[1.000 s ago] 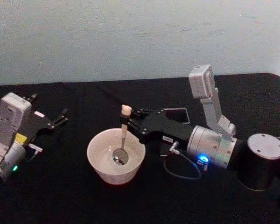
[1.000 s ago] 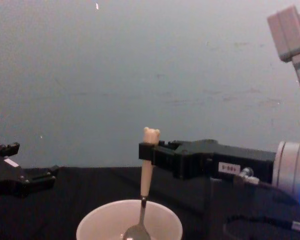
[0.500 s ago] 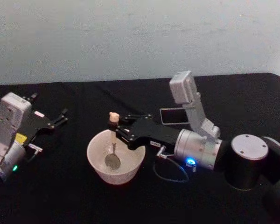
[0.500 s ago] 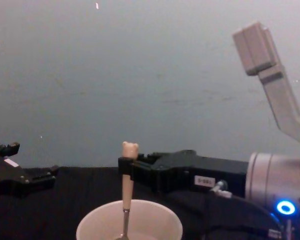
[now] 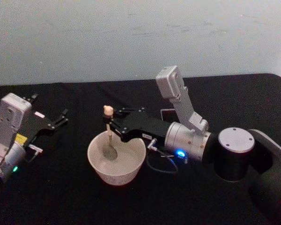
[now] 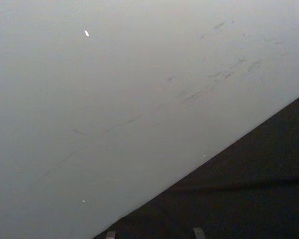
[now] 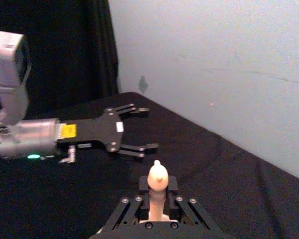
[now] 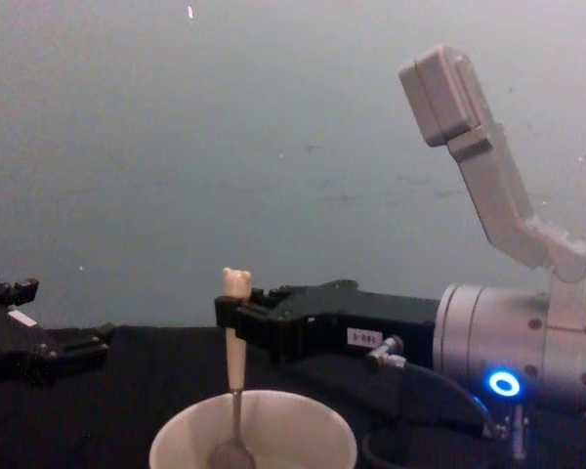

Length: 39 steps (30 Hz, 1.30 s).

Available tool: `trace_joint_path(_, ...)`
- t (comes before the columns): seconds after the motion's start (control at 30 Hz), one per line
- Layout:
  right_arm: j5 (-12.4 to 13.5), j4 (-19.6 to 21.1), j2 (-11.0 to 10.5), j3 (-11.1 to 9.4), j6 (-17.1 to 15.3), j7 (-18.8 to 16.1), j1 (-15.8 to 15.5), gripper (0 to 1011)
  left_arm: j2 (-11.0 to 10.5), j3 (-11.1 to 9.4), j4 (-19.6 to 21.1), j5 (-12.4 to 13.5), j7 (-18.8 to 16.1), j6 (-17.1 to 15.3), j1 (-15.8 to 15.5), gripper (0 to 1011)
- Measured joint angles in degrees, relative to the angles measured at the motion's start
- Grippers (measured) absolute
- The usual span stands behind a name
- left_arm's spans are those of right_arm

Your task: Pick up the stirring spoon with one hand, stir inside the cup, then place it back in its original position.

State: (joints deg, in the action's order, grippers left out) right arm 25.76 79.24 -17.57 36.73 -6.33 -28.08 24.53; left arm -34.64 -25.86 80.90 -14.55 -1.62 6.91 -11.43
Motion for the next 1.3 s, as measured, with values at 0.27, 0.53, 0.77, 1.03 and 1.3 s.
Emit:
trace_joint_path(0.27, -0.9, -2.1, 0.9, -2.0, 0.0, 1.0, 0.5, 202, 0.0, 0.0, 0.0, 0.0, 0.0, 0.0, 0.0, 1001)
trace_joint_path(0.53, -0.7, 0.1, -1.3, -4.3, -0.9, 0.7, -1.4, 202, 0.0, 0.0, 0.0, 0.0, 0.0, 0.0, 0.0, 1001)
trace_joint_path(0.77, 1.5, 5.5, -4.4, -5.5, -2.6, -1.0, -4.4, 202, 0.0, 0.0, 0.0, 0.0, 0.0, 0.0, 0.0, 1001)
trace_joint_path(1.03, 3.8, 10.9, -7.5, -4.7, -4.1, -2.8, -7.2, 203, 0.0, 0.0, 0.0, 0.0, 0.0, 0.0, 0.0, 1001)
trace_joint_path(1.3, 4.5, 11.6, -7.1, -2.7, -4.4, -3.0, -6.9, 202, 0.0, 0.0, 0.0, 0.0, 0.0, 0.0, 0.0, 1001)
